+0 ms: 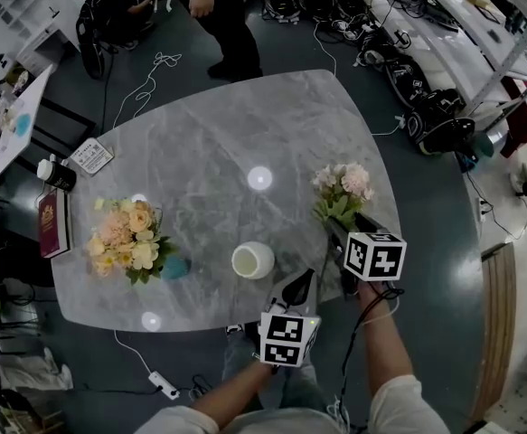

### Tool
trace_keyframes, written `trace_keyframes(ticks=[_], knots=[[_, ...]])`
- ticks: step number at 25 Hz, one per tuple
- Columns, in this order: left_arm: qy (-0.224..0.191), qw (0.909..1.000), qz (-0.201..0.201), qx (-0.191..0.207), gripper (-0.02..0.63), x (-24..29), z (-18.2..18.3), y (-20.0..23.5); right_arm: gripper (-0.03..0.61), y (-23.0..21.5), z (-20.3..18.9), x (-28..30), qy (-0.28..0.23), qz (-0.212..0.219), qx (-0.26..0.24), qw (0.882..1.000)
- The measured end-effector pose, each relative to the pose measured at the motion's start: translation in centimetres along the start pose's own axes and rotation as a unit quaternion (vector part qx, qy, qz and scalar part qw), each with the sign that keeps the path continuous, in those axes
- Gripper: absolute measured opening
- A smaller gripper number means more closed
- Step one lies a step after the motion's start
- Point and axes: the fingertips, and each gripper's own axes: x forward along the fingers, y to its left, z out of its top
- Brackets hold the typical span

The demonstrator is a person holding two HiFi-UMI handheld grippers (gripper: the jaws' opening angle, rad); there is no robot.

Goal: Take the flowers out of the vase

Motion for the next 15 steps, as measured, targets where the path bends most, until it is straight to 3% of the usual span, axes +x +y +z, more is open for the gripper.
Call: trace_keyframes(ticks=[15], knots=[[-0.029, 0.9996, -0.002, 0.006, 0.009, -2.9, 2.0, -1.3, 0.242, 0.1, -0.1, -4.4, -0.026, -0.01, 0.012, 1.0]])
